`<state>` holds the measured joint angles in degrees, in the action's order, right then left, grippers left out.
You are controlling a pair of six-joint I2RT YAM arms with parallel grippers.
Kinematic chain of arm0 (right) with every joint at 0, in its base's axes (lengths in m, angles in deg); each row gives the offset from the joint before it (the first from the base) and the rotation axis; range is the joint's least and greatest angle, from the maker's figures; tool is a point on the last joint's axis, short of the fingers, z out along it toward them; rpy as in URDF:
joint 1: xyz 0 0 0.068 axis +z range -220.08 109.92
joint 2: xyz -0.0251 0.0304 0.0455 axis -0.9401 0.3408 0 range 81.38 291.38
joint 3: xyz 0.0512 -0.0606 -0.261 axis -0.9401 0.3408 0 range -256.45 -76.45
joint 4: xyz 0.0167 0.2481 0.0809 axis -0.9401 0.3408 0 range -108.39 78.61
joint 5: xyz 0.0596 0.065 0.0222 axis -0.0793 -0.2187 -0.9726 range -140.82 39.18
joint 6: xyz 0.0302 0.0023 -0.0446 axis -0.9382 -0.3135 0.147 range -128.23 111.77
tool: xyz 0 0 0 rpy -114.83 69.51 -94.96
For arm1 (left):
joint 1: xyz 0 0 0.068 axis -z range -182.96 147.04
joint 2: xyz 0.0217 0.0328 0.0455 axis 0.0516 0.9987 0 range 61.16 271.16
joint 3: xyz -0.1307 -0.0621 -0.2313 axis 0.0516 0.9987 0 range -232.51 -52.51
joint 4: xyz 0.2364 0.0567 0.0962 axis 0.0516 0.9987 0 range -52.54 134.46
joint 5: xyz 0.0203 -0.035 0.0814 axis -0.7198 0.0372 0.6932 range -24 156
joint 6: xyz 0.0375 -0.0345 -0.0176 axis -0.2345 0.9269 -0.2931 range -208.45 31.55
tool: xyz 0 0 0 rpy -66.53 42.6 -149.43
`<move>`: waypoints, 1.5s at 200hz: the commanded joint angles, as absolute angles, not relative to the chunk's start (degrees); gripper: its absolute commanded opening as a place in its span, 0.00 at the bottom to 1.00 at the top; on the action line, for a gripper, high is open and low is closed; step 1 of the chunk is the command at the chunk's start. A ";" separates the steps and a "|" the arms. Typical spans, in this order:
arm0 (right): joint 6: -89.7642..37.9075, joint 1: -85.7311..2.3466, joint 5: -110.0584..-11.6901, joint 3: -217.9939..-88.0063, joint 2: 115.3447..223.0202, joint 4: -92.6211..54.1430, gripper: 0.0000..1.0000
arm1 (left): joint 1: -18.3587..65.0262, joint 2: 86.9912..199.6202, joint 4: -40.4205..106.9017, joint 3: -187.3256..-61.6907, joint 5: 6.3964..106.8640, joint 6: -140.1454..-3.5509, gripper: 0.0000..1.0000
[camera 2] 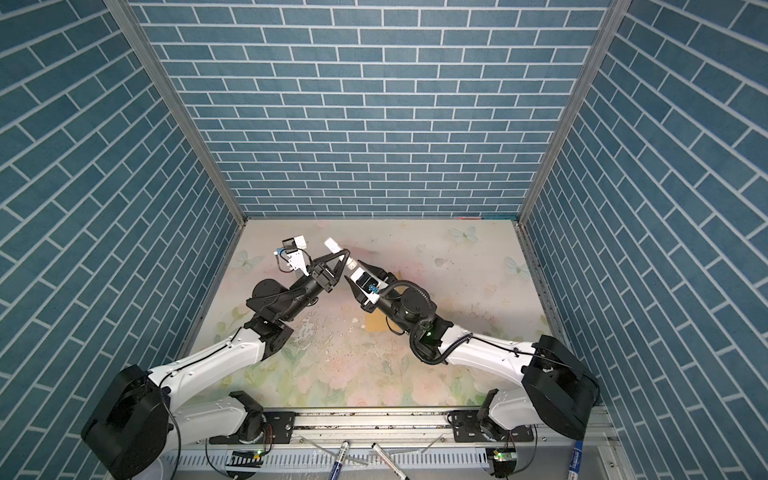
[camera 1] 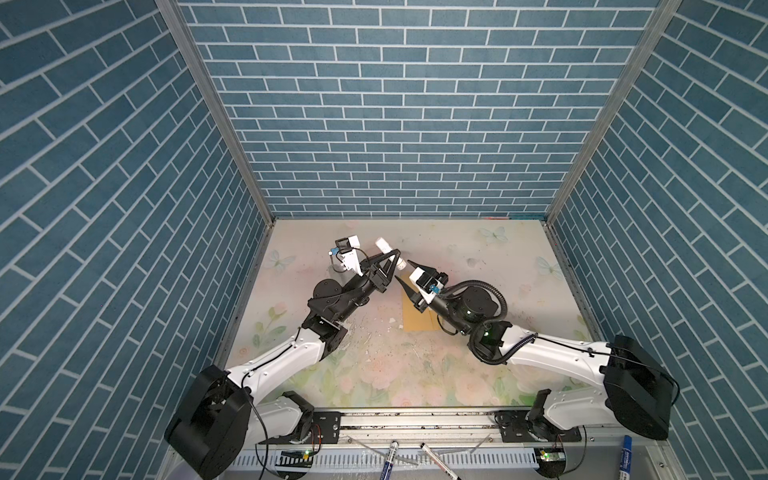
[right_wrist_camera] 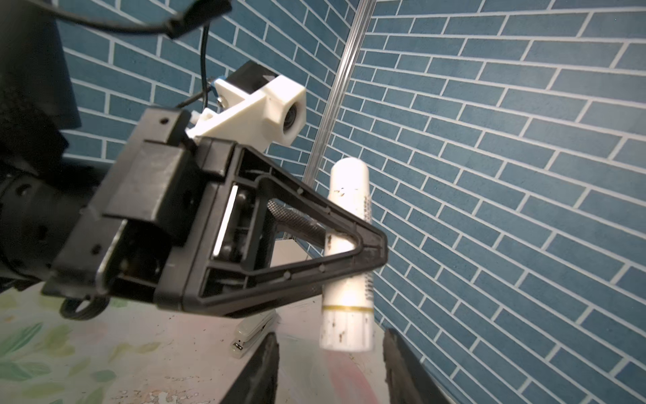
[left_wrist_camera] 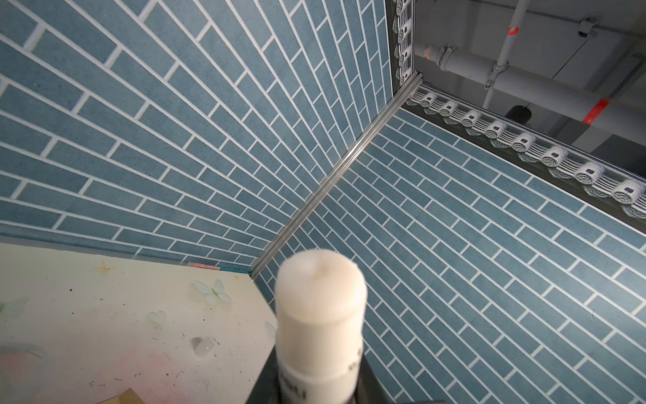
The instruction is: Place the letter into the envelope and seal it
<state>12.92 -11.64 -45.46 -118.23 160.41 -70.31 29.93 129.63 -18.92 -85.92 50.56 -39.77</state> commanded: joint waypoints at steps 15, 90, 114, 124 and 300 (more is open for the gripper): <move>19.35 -9.99 -39.70 -120.19 163.55 -78.51 0.43 | 30.00 129.69 -21.57 -85.55 50.61 -39.36 0.00; 20.43 -8.99 -36.72 -122.13 166.14 -80.75 0.31 | 30.00 129.57 -21.87 -85.07 50.51 -39.53 0.00; 20.37 -8.91 -36.90 -122.93 166.15 -78.77 0.21 | 30.00 129.71 -21.82 -85.11 50.30 -39.50 0.00; 19.88 -8.95 -36.93 -123.12 166.07 -78.25 0.17 | 30.00 129.68 -21.73 -85.10 50.23 -39.61 0.00; -20.79 -25.16 -74.93 -128.73 156.89 -52.27 0.32 | 30.00 127.75 -16.23 -85.39 46.93 -48.56 0.00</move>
<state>-19.15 -24.89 -76.84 -126.64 160.21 -54.59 29.60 129.61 -20.45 -85.48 47.78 -44.69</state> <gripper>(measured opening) 0.238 0.278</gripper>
